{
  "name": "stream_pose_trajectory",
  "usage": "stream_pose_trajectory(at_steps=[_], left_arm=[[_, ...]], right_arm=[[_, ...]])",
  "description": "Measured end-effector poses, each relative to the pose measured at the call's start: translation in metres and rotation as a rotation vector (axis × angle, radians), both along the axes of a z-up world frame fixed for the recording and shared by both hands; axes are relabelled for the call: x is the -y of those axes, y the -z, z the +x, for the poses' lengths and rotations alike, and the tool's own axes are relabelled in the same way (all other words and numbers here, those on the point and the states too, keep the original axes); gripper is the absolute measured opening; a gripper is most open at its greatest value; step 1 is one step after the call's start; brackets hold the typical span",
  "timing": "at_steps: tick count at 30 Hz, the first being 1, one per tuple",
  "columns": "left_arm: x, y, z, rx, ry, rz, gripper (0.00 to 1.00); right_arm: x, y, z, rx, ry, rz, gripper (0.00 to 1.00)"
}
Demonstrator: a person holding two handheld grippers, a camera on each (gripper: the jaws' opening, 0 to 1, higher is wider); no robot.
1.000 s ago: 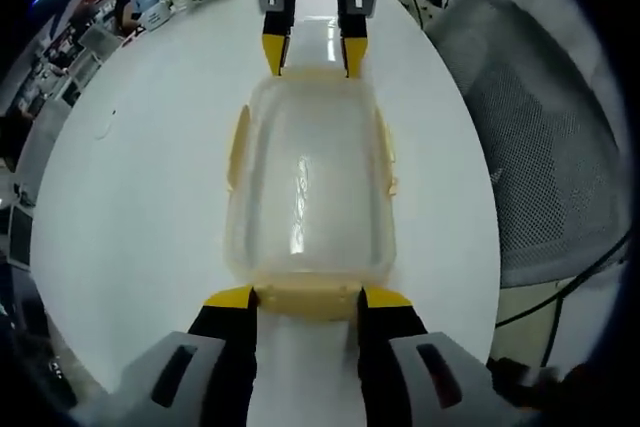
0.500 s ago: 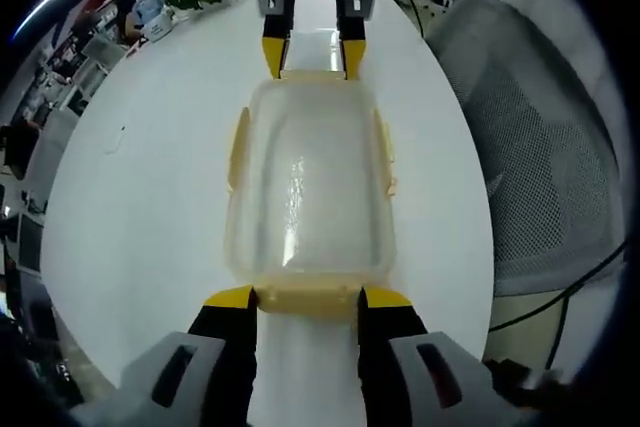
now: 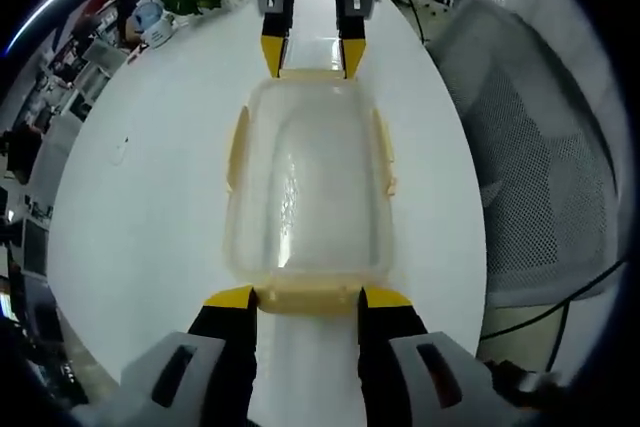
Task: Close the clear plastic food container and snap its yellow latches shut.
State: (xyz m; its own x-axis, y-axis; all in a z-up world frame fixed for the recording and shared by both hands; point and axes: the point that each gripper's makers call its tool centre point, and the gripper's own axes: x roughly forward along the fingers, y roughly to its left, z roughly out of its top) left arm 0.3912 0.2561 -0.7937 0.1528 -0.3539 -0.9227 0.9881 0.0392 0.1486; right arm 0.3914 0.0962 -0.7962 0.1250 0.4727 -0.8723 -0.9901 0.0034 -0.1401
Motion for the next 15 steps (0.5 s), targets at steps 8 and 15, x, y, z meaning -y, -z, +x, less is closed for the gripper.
stream_pose_trajectory(at_steps=[8,15], left_arm=[[0.009,-0.005,-0.004,-0.01,-0.002,-0.006,0.38],[0.019,-0.01,-0.005,-0.005,-0.003,-0.015,0.38]], right_arm=[[0.009,-0.002,-0.003,-0.002,0.003,-0.011,0.38],[0.019,-0.007,-0.003,0.002,0.006,-0.01,0.38]])
